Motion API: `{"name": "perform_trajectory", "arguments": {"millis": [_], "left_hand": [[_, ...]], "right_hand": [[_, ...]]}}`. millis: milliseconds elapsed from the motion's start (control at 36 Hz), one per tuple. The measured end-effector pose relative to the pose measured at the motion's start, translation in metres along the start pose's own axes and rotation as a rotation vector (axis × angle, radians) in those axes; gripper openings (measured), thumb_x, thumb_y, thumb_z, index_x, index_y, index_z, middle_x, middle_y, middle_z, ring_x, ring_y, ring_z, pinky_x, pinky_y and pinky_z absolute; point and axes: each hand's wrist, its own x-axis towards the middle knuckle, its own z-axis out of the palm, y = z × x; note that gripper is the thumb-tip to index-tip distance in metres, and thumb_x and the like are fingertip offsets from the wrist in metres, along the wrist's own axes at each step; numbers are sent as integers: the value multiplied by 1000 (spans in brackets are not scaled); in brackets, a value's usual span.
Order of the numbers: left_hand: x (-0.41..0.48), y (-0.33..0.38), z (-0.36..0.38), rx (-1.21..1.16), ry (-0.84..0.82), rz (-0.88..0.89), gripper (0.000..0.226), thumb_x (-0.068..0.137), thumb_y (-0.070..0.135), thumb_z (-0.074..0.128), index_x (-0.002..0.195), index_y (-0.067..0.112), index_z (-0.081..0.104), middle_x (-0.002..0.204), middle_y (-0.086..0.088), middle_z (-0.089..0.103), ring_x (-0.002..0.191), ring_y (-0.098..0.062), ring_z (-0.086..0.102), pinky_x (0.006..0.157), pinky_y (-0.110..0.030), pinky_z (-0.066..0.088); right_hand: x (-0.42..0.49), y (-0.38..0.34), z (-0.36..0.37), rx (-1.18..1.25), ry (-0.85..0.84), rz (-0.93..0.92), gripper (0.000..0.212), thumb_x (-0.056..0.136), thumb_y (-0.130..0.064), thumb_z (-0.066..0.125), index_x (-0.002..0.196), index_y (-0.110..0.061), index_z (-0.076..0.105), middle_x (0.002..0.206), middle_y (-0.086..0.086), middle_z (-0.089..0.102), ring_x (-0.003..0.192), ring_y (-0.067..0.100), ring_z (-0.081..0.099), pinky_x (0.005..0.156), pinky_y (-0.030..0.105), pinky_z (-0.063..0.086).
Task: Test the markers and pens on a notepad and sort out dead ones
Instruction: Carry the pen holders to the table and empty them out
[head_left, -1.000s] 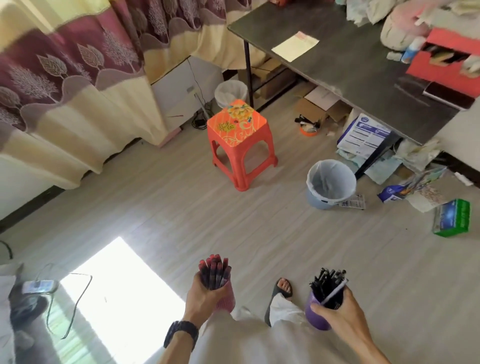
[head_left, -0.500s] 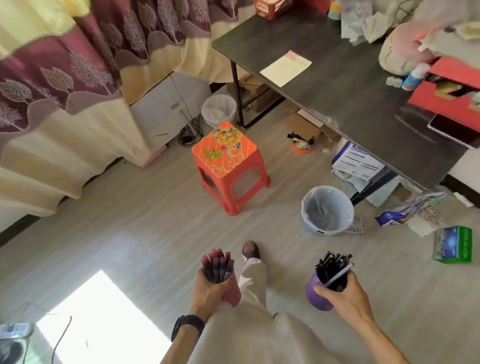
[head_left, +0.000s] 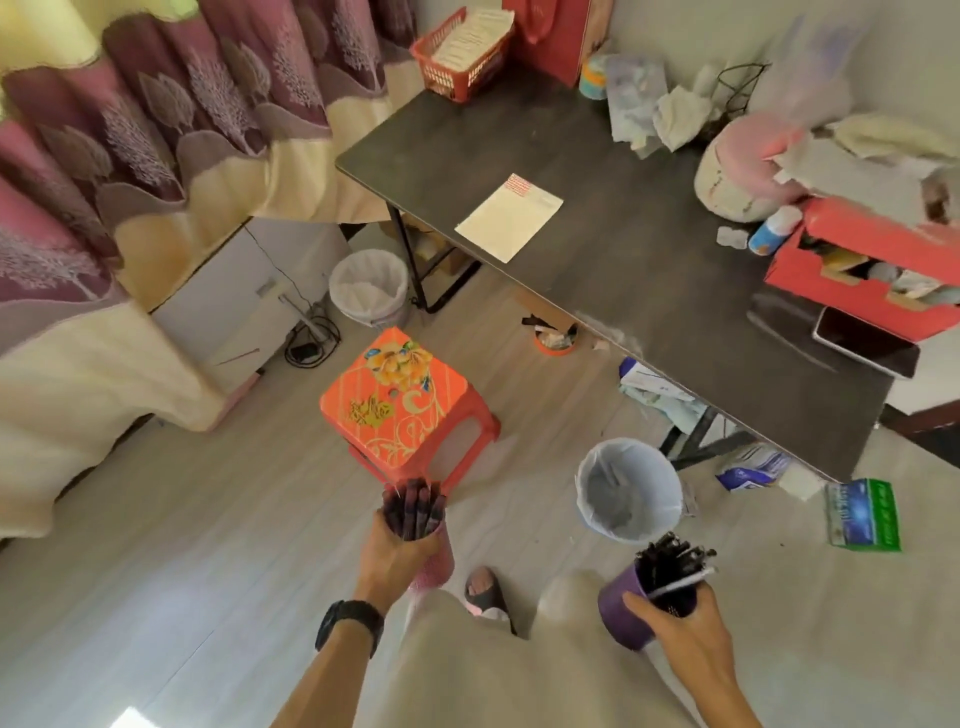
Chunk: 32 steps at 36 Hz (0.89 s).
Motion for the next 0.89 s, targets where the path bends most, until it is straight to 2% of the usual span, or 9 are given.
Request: {"name": "perform_trajectory", "arguments": {"millis": [56, 139, 222, 306, 389, 528, 611, 722, 889], "left_hand": [[15, 18, 0, 17, -16, 8, 54, 72, 17, 86, 118, 16, 58, 101, 2, 72, 89, -11, 66, 61, -20, 47], [38, 40, 7, 13, -37, 17, 57, 71, 25, 88, 120, 21, 58, 102, 7, 73, 87, -4, 66, 64, -21, 47], [60, 67, 18, 14, -50, 33, 51, 70, 26, 89, 112, 28, 61, 91, 15, 74, 83, 0, 68, 62, -18, 47], [80, 90, 30, 23, -70, 31, 54, 70, 24, 88, 116, 28, 59, 97, 10, 74, 91, -11, 68, 67, -26, 49], [94, 115, 42, 15, -36, 17, 54, 68, 19, 88, 113, 30, 60, 91, 10, 74, 88, -10, 68, 62, -21, 49], [119, 173, 61, -11, 19, 48, 61, 56, 26, 94, 106, 36, 60, 89, 17, 73, 81, 3, 67, 61, -14, 48], [134, 212, 72, -11, 1, 46, 76, 48, 44, 90, 116, 32, 58, 98, 13, 72, 89, -7, 68, 70, -24, 50], [154, 262, 89, -39, -48, 106, 92, 59, 37, 93, 137, 28, 46, 116, 14, 67, 100, -2, 63, 76, -19, 48], [183, 352, 114, 7, -162, 250, 68, 68, 36, 89, 123, 44, 50, 111, 25, 68, 101, 6, 64, 72, -10, 47]], "right_hand": [[12, -18, 5, 11, -13, 14, 73, 64, -25, 95, 127, -21, 58, 104, 6, 67, 92, 24, 58, 81, 33, 41], [37, -47, 12, 20, -44, 31, 73, 64, -25, 96, 126, -23, 57, 99, 1, 66, 90, 23, 58, 81, 33, 41], [60, -82, 18, 26, -44, 10, 72, 63, -26, 96, 123, -25, 57, 97, -2, 63, 86, 20, 55, 80, 30, 39], [85, -117, 20, 35, -58, -62, 72, 63, -25, 96, 124, -26, 57, 95, -10, 63, 78, 8, 55, 69, 26, 42], [110, -153, 18, 18, -103, -122, 78, 65, -23, 95, 132, -24, 55, 100, -12, 65, 86, 10, 59, 70, 24, 44], [147, -227, 8, -50, -181, -219, 57, 62, -25, 95, 102, -41, 57, 96, -26, 66, 76, -17, 59, 56, 6, 42], [165, -269, 3, -82, -223, -275, 58, 61, -32, 93, 104, -47, 56, 94, -26, 68, 83, -16, 62, 61, 7, 45], [187, -318, -2, -80, -233, -351, 64, 54, -45, 87, 110, -49, 57, 100, -27, 68, 90, -16, 61, 69, 10, 45], [214, -365, -4, 35, -201, -347, 60, 61, -35, 89, 111, -46, 59, 100, -27, 71, 91, -14, 63, 73, 17, 47]]}}
